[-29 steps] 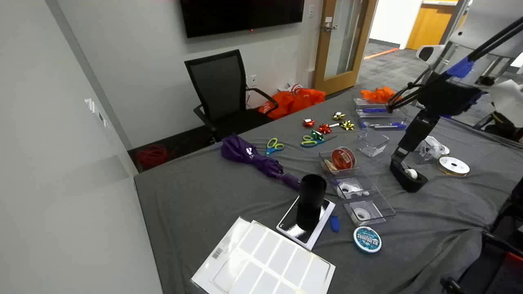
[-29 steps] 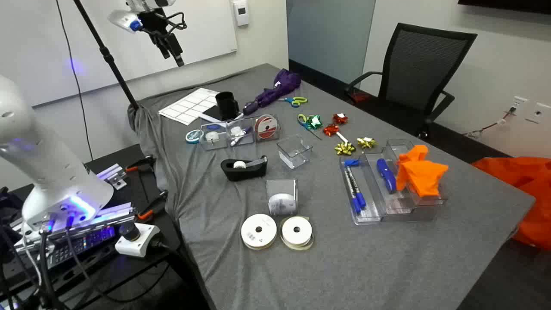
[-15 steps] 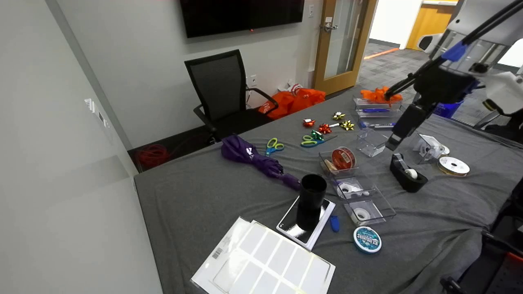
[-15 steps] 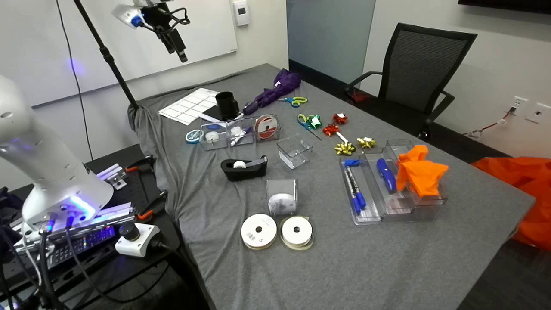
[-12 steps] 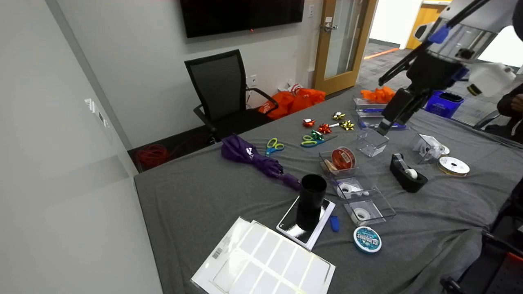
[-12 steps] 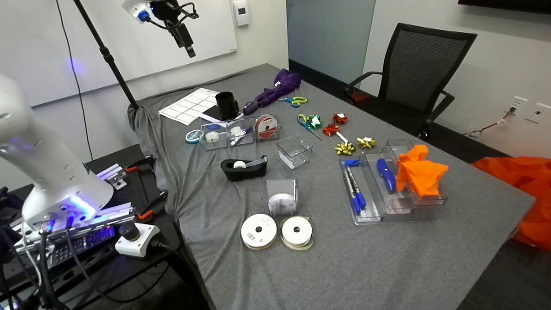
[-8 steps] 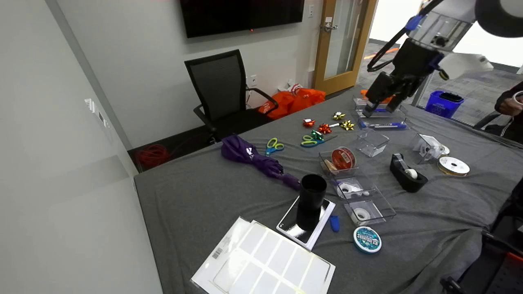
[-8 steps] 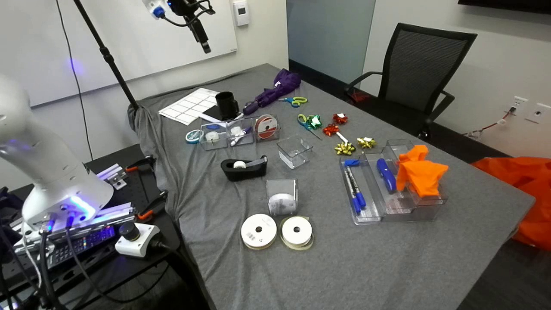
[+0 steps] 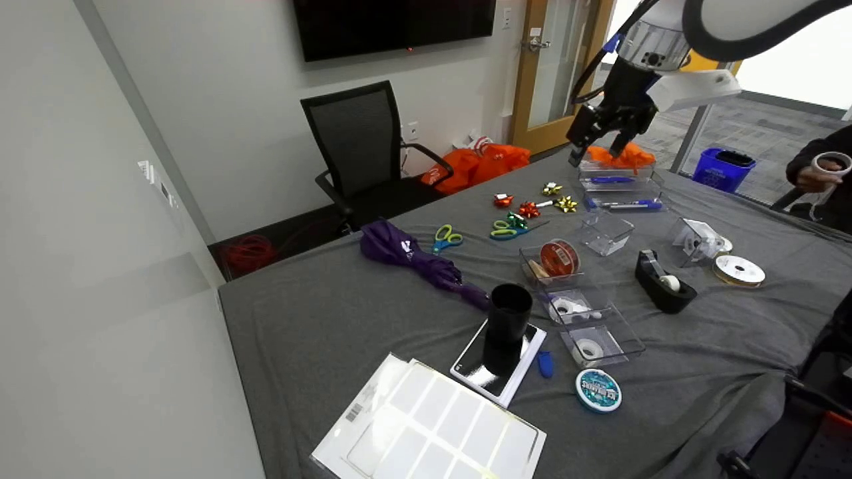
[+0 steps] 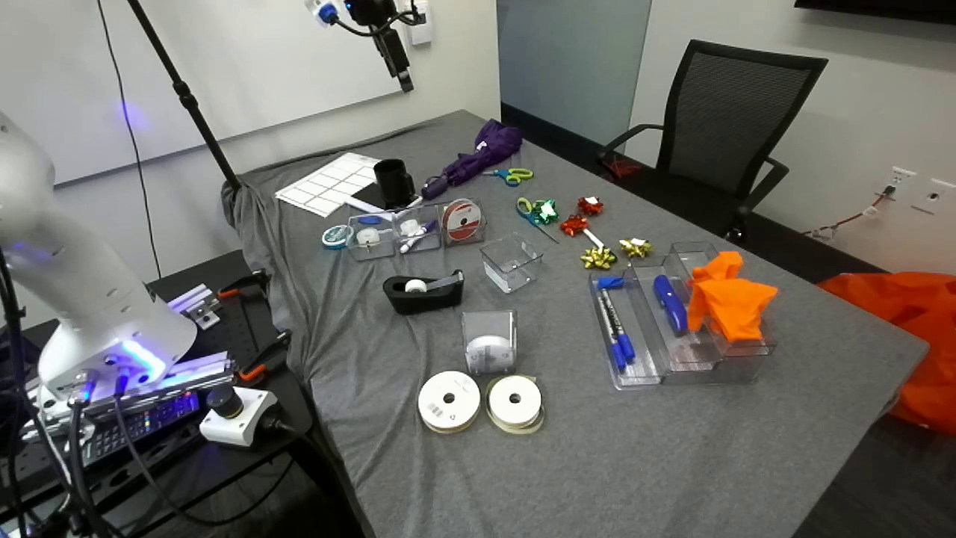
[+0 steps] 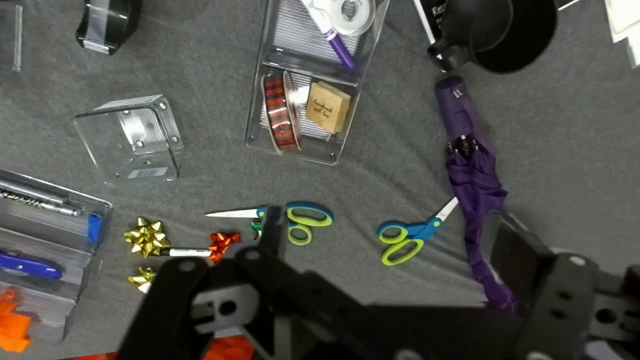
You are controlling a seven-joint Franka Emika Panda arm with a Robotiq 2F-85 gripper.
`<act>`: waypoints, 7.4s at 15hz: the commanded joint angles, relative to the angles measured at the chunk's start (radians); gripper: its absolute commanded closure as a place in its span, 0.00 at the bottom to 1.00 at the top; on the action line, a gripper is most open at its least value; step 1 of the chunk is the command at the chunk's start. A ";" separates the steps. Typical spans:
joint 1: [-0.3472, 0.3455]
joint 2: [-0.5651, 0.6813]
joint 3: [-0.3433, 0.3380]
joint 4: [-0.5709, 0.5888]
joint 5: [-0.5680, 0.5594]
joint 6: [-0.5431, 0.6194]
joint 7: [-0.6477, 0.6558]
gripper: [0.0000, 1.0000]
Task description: Put the green and red decorating ribbons in the empty stationary holder to the right
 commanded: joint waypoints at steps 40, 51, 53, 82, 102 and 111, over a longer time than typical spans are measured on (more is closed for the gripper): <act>-0.123 0.916 -0.073 1.073 0.139 -0.145 -0.292 0.00; -0.105 1.096 -0.092 1.209 0.088 -0.130 -0.261 0.00; -0.104 1.157 -0.090 1.253 0.087 -0.125 -0.253 0.00; -0.081 1.444 -0.171 1.531 -0.006 -0.142 -0.019 0.94; -0.157 1.155 -0.139 1.473 -0.009 -0.627 -0.603 1.00; -0.158 1.132 -0.195 1.467 -0.100 -0.851 -0.766 1.00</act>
